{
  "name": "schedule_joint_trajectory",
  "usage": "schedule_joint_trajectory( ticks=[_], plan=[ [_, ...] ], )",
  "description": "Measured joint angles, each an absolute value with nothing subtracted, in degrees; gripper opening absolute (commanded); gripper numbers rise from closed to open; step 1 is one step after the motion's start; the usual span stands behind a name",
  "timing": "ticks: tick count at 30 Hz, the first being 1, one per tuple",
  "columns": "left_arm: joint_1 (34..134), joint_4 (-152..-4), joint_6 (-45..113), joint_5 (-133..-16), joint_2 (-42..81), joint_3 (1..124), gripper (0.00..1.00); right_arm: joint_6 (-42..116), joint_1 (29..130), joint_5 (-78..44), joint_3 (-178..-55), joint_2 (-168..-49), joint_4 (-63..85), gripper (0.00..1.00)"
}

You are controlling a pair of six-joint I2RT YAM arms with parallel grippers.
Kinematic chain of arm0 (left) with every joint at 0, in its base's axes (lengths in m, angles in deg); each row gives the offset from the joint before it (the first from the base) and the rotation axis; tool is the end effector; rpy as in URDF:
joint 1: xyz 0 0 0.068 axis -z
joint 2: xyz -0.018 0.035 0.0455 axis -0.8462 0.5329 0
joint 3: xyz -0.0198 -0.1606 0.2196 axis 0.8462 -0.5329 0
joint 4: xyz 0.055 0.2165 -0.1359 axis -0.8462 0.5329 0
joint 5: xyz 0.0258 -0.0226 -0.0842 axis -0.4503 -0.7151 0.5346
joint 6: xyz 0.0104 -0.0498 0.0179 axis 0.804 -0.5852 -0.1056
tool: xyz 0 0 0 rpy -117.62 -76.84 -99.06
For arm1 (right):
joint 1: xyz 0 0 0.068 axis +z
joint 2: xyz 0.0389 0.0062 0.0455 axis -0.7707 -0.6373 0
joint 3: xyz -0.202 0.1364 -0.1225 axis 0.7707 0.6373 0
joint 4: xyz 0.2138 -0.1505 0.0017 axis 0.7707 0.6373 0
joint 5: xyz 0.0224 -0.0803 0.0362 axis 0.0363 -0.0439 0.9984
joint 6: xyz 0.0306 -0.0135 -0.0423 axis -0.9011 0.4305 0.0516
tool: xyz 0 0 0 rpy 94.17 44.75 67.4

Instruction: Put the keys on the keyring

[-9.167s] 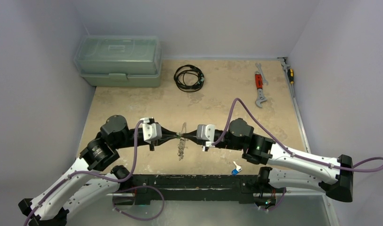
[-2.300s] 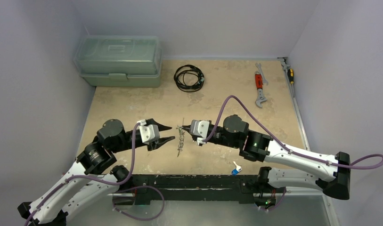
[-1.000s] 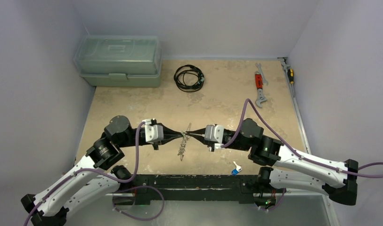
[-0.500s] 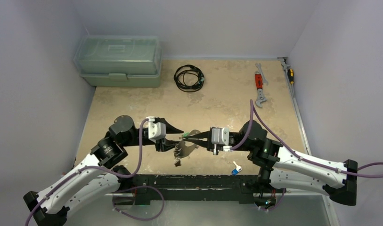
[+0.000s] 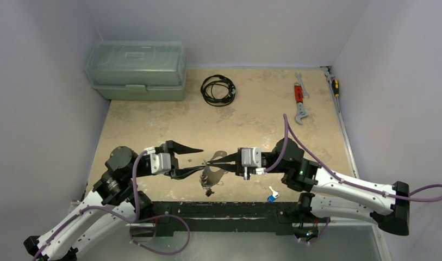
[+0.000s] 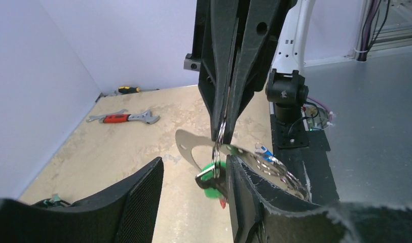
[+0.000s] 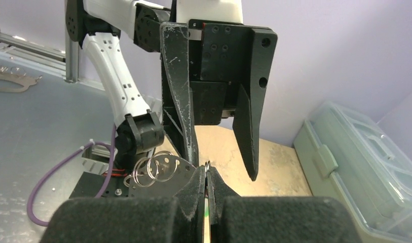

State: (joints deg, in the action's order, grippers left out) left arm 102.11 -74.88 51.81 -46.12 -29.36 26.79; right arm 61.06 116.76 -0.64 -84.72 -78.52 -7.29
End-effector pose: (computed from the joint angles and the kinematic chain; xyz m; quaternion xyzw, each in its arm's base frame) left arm 0.0691 -0.0972 0.3494 0.4791 0.4579 -0.4298 0.6132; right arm 0.0702 0.1971 0.3661 -0.5378 0.3602 0.4339 0.6267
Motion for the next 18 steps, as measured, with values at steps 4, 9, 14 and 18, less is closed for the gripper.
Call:
schedule_joint_trajectory(
  ticks=[4,9,14,18],
  plan=[
    [101.65,-75.64,50.89,-44.83,-28.77,26.11,0.41,60.12,116.76,1.79,-84.72,-80.88,-9.21,0.00],
    [101.52,-75.58,50.74,-43.58,-28.70,25.72,0.36,59.31,116.72,3.54,-84.74,-82.35,-11.70,0.00],
    [101.46,-75.60,50.68,-42.36,-28.73,25.65,0.44,59.14,116.72,4.79,-84.87,-83.42,-13.47,0.00],
    [101.35,-76.08,50.13,-42.22,-29.03,24.82,0.42,58.96,116.72,5.07,-85.07,-84.27,-14.54,0.00]
  ],
)
